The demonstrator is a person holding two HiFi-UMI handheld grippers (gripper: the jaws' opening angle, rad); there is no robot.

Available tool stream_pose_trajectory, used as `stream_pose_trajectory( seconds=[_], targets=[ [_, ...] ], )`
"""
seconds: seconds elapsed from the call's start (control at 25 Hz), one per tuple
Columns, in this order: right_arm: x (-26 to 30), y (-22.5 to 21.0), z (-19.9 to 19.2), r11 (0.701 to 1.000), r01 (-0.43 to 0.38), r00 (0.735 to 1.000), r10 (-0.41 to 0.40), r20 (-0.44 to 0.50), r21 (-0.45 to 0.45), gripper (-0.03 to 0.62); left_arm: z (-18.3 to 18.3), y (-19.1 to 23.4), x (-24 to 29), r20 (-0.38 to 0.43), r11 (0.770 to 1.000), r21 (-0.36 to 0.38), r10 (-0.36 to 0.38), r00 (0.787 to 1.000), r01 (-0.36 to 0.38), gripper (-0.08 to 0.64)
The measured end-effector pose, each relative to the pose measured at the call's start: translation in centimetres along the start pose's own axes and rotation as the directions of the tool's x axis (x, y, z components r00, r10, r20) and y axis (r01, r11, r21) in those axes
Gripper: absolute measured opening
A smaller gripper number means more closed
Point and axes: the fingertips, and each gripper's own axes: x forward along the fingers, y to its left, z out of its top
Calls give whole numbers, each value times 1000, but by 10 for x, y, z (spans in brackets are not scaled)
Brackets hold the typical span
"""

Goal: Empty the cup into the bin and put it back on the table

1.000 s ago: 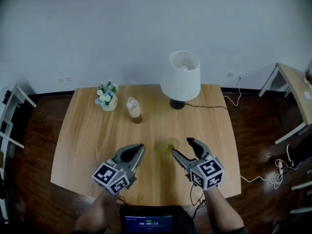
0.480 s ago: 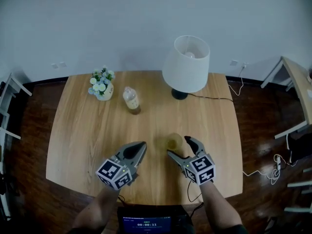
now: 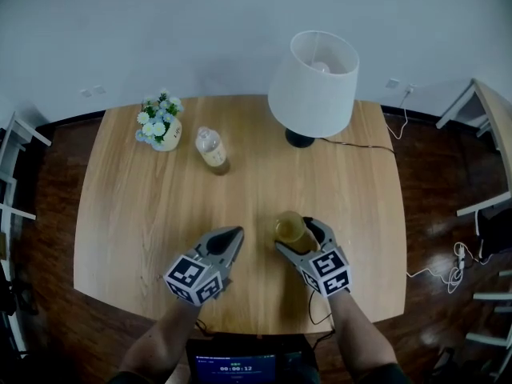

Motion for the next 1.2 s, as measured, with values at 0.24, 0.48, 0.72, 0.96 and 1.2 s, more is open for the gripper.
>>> stream_pose_trajectory(
  seconds=[0.24, 0.48, 0.72, 0.96, 1.2],
  targets=[
    [15, 1, -11, 999, -23, 1000, 22, -17, -27, 394, -15, 6, 2, -29, 1000, -26, 8, 1000, -9, 2],
    [24, 0, -4, 999, -13, 1000, 14, 26, -52, 394, -25, 6, 3, -49, 999, -40, 0, 999, -2, 2],
    [29, 1, -2, 996, -11, 999, 14, 38, -90, 393, -29, 7, 5, -51, 999, -45, -8, 999, 6, 1],
    [28, 4, 1, 996, -21, 998, 25, 50, -83, 387, -25, 2, 2, -46, 998, -48, -36, 998, 34, 0],
    [4, 9, 30, 995, -21, 994, 31, 103, -102, 385, 0, -11, -10, 7, 996, -27, -81, 997, 81, 0]
  ],
)
